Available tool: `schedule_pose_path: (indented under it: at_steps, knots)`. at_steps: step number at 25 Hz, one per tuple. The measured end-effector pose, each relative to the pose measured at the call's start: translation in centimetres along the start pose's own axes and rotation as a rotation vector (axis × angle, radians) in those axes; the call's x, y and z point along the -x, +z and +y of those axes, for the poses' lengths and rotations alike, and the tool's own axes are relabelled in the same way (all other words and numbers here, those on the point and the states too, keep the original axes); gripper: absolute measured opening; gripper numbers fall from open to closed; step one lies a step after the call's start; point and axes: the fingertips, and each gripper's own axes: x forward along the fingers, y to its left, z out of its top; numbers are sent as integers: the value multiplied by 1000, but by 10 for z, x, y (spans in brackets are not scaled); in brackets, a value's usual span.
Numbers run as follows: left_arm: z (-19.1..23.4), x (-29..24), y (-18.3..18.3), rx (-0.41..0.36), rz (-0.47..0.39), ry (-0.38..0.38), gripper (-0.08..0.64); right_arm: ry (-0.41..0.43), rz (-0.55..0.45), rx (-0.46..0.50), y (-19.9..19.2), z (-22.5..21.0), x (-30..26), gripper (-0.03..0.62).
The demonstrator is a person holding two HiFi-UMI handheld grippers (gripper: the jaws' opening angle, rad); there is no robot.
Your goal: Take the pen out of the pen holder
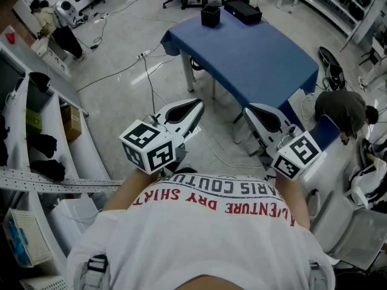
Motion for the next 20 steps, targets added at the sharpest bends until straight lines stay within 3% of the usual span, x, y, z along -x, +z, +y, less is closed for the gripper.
schedule_pose_path:
  at_steps: [11, 15, 20]
  knots:
    - [1, 4, -2, -4, 1, 9, 31, -50, -14, 32, 1, -6, -1, 34]
    - [10, 2, -5, 5, 1, 15, 31, -42, -8, 24, -2, -10, -8, 152]
    - [30, -4, -3, 17, -3, 19, 31, -54, -4, 11, -3, -24, -25, 246]
